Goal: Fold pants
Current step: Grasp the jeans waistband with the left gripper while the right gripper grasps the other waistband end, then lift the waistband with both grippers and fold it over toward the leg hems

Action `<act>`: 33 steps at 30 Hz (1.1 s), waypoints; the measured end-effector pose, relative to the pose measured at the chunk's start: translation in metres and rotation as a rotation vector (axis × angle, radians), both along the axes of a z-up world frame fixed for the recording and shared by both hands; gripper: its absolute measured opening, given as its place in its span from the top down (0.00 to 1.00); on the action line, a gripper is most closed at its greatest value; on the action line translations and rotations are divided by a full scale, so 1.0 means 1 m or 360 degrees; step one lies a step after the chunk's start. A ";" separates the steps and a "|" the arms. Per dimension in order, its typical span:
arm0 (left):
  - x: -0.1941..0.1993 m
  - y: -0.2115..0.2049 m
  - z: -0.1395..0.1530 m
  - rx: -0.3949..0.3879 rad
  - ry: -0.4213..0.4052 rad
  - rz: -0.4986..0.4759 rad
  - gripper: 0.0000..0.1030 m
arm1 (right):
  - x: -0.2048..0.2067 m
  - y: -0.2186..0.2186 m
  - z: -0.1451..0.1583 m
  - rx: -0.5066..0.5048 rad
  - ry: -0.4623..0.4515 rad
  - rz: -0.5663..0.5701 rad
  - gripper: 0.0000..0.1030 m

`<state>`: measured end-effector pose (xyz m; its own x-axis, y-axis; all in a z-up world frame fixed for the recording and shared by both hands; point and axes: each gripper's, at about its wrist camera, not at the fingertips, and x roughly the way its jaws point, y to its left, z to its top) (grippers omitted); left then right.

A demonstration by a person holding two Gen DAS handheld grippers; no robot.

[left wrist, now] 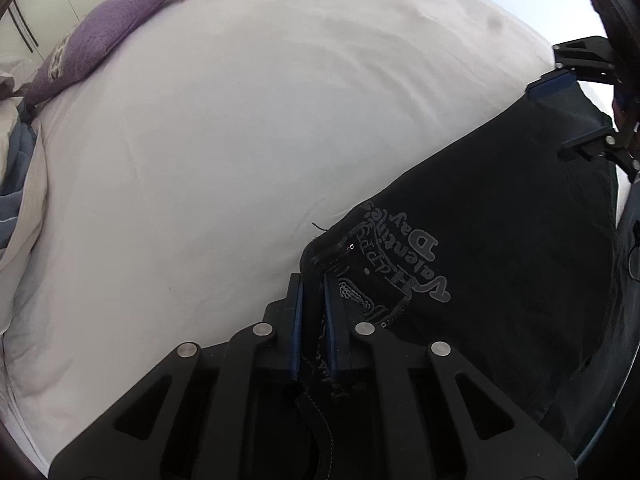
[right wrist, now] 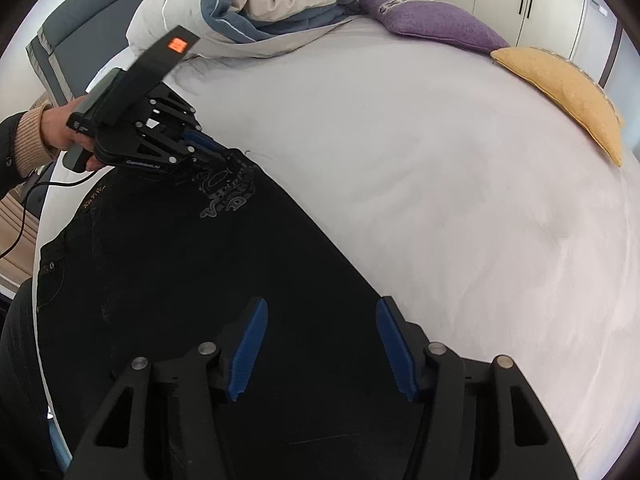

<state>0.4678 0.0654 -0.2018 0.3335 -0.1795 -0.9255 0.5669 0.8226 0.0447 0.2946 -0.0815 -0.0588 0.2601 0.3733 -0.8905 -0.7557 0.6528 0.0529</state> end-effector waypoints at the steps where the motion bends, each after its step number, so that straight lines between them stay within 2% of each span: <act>1: -0.007 0.006 0.009 -0.0005 -0.0041 -0.0009 0.92 | 0.002 0.002 -0.001 -0.0006 -0.0002 0.0015 0.45; 9: -0.061 0.001 0.044 -0.0035 -0.0285 -0.0094 0.93 | 0.011 0.032 -0.005 -0.0055 -0.0019 0.0135 0.54; 11: -0.080 0.013 0.059 -0.0045 -0.0325 -0.0113 0.93 | 0.016 0.037 -0.007 -0.0061 -0.0009 0.0141 0.54; 17: -0.117 0.016 0.072 -0.0097 -0.0390 -0.0134 0.93 | 0.024 0.046 -0.015 -0.0100 0.0030 0.0191 0.54; 19: -0.123 0.014 0.074 -0.0114 -0.0406 -0.0146 0.93 | 0.022 0.047 -0.018 -0.0105 0.0066 0.0204 0.63; 20: -0.127 0.014 0.074 -0.0117 -0.0411 -0.0141 0.93 | 0.022 0.048 -0.019 -0.0105 0.0090 0.0214 0.73; 22: -0.131 0.014 0.074 -0.0128 -0.0409 -0.0132 0.93 | 0.017 0.050 -0.019 -0.0127 0.0096 0.0249 0.83; 23: -0.131 0.017 0.074 -0.0129 -0.0407 -0.0126 0.93 | 0.015 0.051 -0.019 -0.0142 0.0101 0.0266 0.91; 27: -0.137 0.022 0.076 -0.0145 -0.0409 -0.0087 0.93 | 0.005 0.048 -0.008 -0.0150 0.0061 0.0288 0.95; 33: -0.152 0.025 0.085 -0.0182 -0.0422 -0.0066 0.93 | -0.022 0.039 0.020 -0.0127 -0.0074 0.0279 0.96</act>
